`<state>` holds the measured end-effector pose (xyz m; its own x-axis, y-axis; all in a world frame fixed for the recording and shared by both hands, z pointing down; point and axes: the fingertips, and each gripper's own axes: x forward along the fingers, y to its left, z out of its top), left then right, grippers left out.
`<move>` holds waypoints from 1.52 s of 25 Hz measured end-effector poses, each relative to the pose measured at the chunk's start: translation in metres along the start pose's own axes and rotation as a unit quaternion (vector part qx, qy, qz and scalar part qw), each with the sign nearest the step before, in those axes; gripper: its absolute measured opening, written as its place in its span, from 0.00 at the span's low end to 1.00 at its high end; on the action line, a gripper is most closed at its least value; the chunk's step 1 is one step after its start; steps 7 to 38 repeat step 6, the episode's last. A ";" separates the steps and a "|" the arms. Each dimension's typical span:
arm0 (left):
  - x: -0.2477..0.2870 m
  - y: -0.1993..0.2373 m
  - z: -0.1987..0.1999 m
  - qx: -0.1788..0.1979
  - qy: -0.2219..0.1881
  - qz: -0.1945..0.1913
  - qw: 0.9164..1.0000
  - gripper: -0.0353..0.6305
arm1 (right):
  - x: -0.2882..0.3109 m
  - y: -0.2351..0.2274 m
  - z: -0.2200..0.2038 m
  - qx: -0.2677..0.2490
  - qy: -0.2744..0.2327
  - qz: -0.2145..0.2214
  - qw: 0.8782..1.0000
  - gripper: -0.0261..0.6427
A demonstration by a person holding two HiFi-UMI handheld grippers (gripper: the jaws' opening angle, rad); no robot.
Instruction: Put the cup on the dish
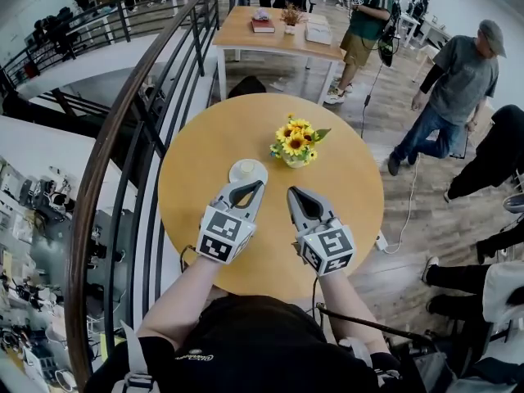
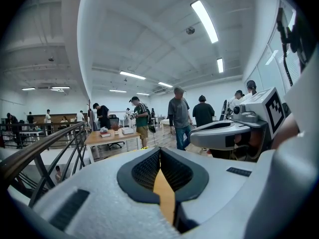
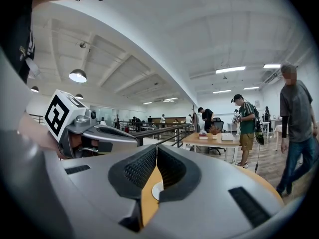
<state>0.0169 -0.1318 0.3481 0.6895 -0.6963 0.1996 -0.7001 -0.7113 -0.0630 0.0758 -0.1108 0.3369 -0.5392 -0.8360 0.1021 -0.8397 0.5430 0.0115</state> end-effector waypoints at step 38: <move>0.004 -0.002 0.003 -0.001 0.003 -0.002 1.000 0.06 | 0.000 -0.004 0.003 0.000 0.003 0.001 1.000 0.05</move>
